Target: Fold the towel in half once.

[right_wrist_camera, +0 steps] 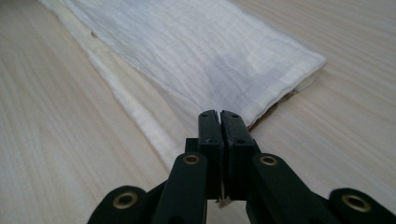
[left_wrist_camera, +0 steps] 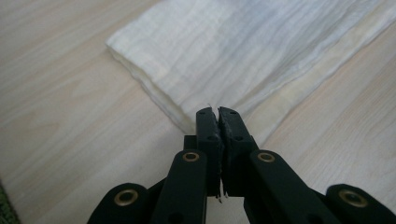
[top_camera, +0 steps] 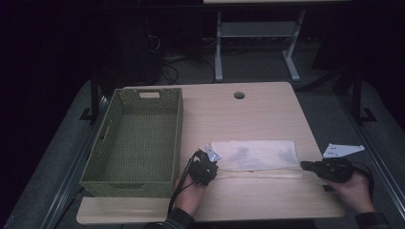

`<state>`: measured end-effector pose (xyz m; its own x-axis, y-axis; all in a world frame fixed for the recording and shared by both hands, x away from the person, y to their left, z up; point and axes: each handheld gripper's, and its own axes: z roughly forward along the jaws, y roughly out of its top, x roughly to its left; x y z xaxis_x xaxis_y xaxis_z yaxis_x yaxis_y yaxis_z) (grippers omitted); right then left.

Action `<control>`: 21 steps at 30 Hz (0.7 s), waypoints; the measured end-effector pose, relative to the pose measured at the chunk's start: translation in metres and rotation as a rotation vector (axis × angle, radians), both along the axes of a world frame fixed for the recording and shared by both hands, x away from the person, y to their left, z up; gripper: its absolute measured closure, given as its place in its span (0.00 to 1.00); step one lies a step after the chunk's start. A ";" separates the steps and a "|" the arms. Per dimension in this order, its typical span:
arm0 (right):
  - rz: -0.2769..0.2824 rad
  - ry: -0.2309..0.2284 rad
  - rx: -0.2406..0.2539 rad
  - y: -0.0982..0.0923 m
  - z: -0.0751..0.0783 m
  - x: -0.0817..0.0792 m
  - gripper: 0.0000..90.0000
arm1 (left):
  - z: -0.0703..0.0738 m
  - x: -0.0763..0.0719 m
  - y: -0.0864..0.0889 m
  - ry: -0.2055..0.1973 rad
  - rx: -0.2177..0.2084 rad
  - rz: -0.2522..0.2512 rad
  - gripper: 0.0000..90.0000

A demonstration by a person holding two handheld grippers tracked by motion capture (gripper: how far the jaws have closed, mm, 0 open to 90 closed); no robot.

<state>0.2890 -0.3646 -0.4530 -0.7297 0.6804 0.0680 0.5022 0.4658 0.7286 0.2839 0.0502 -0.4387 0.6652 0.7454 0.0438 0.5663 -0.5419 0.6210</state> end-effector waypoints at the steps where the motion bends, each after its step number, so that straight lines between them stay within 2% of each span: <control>1: 0.008 0.005 -0.008 0.001 -0.002 -0.003 0.97 | -0.001 0.001 0.000 0.003 0.004 0.000 0.97; 8: 0.028 0.045 -0.001 -0.002 -0.009 -0.008 0.97 | -0.008 0.002 -0.001 0.028 0.023 -0.013 0.97; 11: 0.039 0.079 -0.005 -0.001 -0.013 -0.009 0.97 | -0.011 0.003 -0.001 0.041 0.037 -0.022 0.96; 14: 0.048 0.088 0.004 -0.003 -0.014 -0.007 0.94 | -0.011 0.003 -0.001 0.028 0.042 -0.018 0.94; 15: 0.049 0.091 0.012 -0.004 -0.014 -0.007 0.88 | -0.010 0.003 -0.001 0.023 0.035 -0.014 0.87; 17: 0.050 0.079 0.029 -0.005 -0.011 -0.007 0.83 | -0.007 0.003 0.000 0.025 -0.007 -0.012 0.78; 18: 0.045 0.071 0.054 -0.006 -0.007 -0.006 0.79 | -0.006 0.004 0.001 0.022 -0.022 -0.010 0.71; 21: 0.038 0.048 0.068 -0.005 -0.001 -0.004 0.76 | 0.002 0.011 0.002 0.004 -0.065 0.005 0.67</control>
<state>0.2851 -0.3692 -0.4544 -0.7497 0.6449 0.1488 0.5202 0.4353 0.7348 0.2944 0.0519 -0.4371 0.6612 0.7501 -0.0073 0.5715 -0.4974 0.6527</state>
